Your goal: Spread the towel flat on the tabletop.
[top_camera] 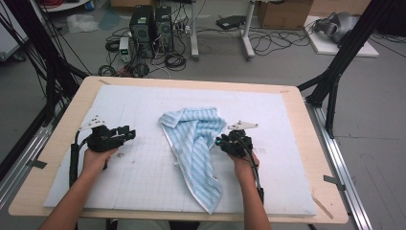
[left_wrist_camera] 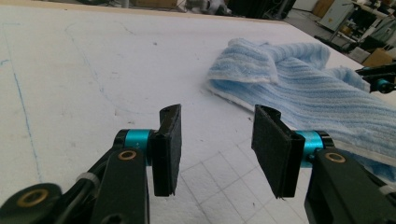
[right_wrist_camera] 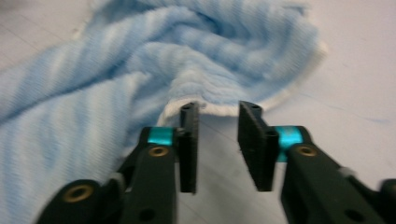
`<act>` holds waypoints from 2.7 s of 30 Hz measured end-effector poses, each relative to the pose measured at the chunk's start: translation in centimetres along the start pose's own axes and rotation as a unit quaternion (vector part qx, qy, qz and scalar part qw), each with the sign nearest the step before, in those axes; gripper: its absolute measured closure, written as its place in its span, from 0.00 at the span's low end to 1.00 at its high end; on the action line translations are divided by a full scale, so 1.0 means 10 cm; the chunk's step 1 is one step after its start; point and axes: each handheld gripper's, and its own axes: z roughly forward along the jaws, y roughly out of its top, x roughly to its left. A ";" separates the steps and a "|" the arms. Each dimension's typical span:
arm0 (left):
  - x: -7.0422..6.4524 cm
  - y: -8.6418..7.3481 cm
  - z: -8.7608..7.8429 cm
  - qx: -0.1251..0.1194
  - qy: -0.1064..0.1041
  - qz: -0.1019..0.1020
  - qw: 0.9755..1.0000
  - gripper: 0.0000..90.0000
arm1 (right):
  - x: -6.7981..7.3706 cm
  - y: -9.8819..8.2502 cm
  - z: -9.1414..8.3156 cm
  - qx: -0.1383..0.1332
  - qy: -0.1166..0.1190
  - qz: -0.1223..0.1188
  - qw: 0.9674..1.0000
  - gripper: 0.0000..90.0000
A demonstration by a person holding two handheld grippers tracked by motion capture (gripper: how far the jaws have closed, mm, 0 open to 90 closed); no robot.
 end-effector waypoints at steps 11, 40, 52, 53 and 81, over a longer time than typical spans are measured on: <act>0.02 0.00 -0.02 0.003 0.005 0.002 1.000 0.59 | 0.12 0.03 -0.05 -0.033 0.047 0.040 0.998 0.52; -0.01 -0.02 0.02 0.019 0.011 0.019 1.000 0.58 | -0.21 -0.06 -0.35 -0.029 -0.143 -0.016 0.989 0.57; -0.15 0.01 0.06 0.002 0.002 0.027 1.000 0.46 | -0.20 -0.43 -0.74 -0.093 -0.071 0.000 0.993 0.25; -0.16 0.02 0.06 0.001 0.000 0.025 1.000 0.45 | -0.21 -0.42 -0.75 -0.096 -0.067 -0.002 0.993 0.24; -1.29 0.14 0.95 0.047 -0.090 0.051 0.994 0.42 | -0.36 -0.50 -0.82 -0.111 -0.076 0.035 0.990 0.14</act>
